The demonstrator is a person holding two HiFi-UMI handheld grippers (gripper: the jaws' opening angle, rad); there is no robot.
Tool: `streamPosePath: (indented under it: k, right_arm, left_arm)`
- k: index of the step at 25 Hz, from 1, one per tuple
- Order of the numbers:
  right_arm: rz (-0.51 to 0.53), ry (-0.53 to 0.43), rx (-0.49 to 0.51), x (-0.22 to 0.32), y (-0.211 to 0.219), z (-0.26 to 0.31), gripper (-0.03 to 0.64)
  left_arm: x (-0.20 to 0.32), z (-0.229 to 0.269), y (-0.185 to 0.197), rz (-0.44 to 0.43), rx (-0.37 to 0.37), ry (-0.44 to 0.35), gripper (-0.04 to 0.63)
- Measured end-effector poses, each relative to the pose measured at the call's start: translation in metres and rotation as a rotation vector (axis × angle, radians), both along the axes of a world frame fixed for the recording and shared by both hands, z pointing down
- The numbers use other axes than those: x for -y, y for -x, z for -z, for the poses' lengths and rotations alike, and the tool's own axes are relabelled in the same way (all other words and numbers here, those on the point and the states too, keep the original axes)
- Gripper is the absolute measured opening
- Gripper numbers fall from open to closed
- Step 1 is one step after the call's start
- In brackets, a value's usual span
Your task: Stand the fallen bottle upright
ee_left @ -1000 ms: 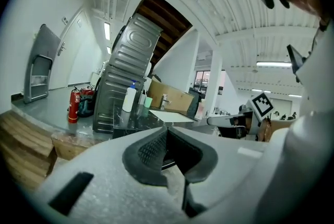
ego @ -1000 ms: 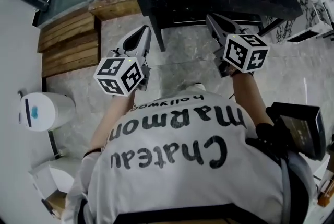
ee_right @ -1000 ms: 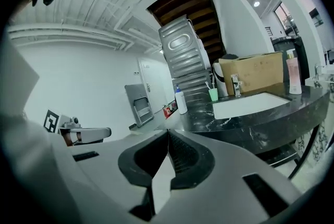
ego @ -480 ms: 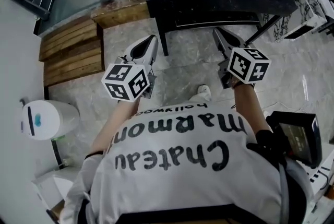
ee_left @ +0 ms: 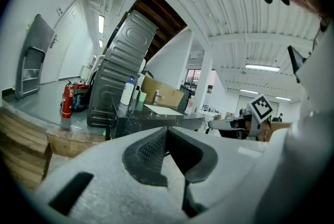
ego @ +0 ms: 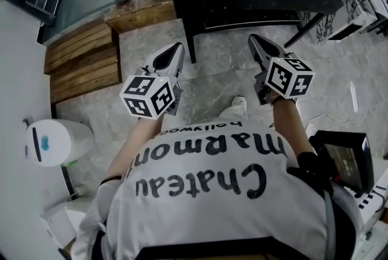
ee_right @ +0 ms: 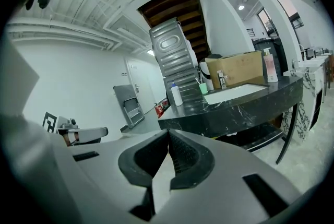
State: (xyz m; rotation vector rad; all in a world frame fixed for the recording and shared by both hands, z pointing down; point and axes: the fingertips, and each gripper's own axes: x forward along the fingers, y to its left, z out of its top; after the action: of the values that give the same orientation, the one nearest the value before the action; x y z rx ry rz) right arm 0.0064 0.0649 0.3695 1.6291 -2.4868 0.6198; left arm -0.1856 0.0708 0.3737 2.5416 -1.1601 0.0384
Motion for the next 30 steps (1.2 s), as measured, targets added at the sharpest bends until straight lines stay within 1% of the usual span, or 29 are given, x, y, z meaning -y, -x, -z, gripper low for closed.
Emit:
streamPosePath:
  k: [13, 17, 22, 26, 30]
  right_arm:
    - [-0.022, 0.008, -0.031, 0.004, -0.006, -0.002, 0.012]
    - [-0.027, 0.032, -0.045, 0.005, -0.009, -0.009, 0.012]
    - [-0.042, 0.076, -0.049, 0.011, -0.021, -0.023, 0.012]
    - [-0.057, 0.128, -0.038, 0.025, -0.040, -0.043, 0.014]
    - [-0.062, 0.162, 0.034, 0.059, -0.061, -0.056, 0.014]
  left_arm:
    - [0.011, -0.001, -0.006, -0.024, -0.028, -0.008, 0.014]
    - [0.014, -0.004, -0.009, -0.033, -0.027, -0.004, 0.014]
    - [0.026, -0.021, -0.016, -0.032, -0.030, 0.042, 0.014]
    - [0.045, -0.039, -0.034, -0.043, -0.021, 0.088, 0.014]
    - [0.079, -0.046, -0.058, -0.048, -0.006, 0.099, 0.014]
